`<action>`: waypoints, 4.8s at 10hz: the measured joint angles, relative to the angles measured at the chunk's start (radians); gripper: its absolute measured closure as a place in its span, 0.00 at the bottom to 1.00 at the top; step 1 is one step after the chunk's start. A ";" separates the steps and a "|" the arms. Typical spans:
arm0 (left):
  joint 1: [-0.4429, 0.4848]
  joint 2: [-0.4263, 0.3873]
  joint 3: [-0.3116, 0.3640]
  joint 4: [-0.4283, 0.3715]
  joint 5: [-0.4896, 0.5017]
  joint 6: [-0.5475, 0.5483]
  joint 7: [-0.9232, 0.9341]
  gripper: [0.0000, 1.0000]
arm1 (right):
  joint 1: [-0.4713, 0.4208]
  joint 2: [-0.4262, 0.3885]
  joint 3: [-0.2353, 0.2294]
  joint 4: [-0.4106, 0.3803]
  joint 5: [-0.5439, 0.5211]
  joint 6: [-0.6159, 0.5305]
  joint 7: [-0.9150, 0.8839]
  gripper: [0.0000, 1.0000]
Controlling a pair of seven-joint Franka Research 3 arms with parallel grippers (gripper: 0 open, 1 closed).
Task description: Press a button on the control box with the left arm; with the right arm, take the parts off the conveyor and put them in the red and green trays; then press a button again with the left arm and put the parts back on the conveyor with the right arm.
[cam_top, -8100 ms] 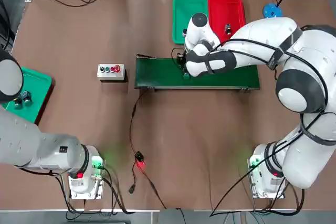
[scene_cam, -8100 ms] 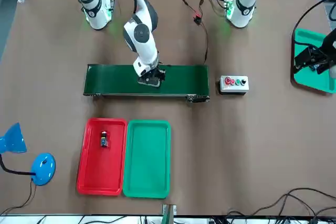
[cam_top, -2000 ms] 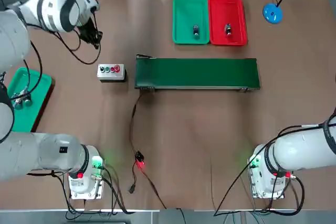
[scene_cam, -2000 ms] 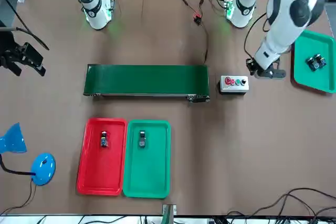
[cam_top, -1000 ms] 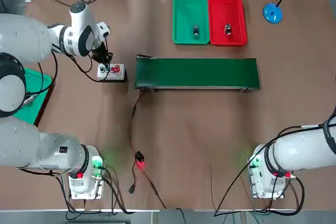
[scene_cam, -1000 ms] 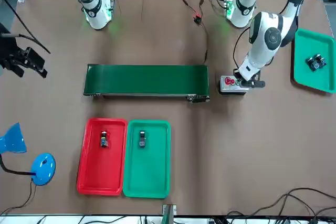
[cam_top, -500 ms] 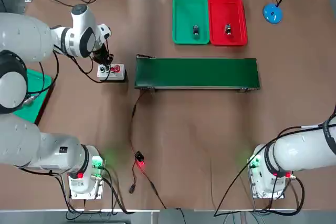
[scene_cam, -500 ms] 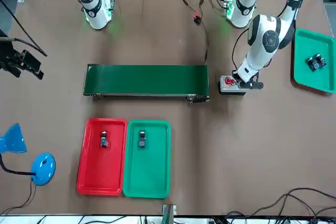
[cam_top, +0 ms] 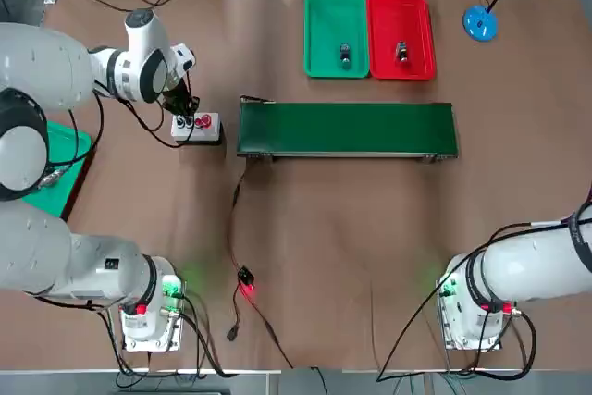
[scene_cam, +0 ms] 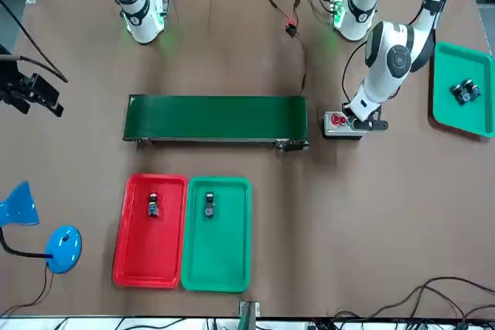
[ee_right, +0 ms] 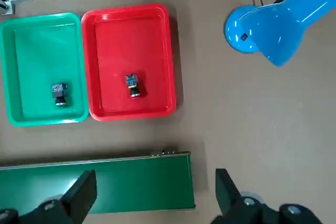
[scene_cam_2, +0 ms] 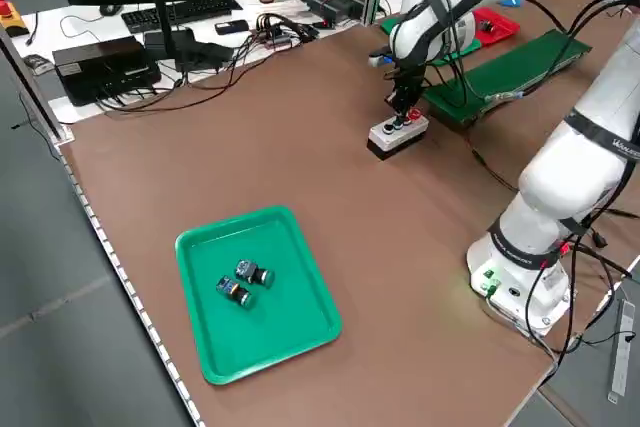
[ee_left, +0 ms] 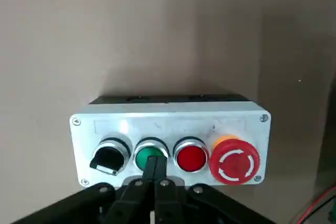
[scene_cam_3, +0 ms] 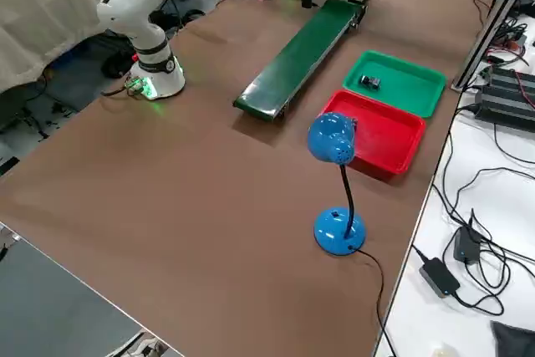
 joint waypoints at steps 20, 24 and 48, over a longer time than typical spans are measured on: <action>0.045 -0.010 0.080 0.591 0.000 -0.446 0.019 0.43 | 0.006 0.000 0.001 0.001 0.000 -0.003 0.002 0.00; 0.029 -0.021 0.196 0.886 0.000 -0.786 0.133 0.00 | 0.006 0.000 0.002 0.001 0.000 -0.003 0.002 0.00; -0.007 -0.071 0.224 0.935 0.031 -0.951 0.156 0.00 | 0.397 0.837 0.038 0.030 0.096 1.134 0.316 0.00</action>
